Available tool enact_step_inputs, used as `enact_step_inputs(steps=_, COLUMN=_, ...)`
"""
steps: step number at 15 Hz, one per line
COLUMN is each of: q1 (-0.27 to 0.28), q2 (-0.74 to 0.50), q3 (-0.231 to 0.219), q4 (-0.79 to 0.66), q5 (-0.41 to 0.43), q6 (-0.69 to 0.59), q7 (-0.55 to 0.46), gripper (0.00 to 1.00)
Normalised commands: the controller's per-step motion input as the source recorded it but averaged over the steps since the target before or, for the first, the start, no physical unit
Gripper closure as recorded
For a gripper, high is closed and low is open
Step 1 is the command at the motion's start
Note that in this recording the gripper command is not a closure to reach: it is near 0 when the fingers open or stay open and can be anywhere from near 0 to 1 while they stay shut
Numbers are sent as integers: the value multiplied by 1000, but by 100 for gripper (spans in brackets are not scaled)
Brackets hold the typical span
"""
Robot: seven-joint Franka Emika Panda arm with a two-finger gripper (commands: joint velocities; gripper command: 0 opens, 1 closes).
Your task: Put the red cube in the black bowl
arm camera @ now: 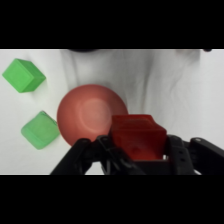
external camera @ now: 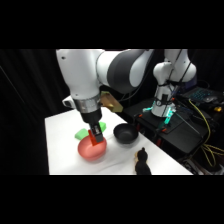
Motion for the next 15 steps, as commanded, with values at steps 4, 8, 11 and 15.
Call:
enact_step_inputs(steps=4, q1=-91, q2=-892, q3=82, q4=-972, q5=37, q6=160, q7=-69, gripper=100)
enact_step_inputs(steps=8, q1=-155, q2=-668, q3=85, q4=-808, q5=54, q6=312, q7=-131, gripper=100)
enact_step_inputs(steps=11, q1=-200, q2=-207, q3=43, q4=-568, q5=136, q6=606, q7=-257, gripper=100)
enact_step_inputs(steps=15, q1=-135, q2=118, q3=36, q4=-301, q5=250, q6=592, q7=-314, gripper=100)
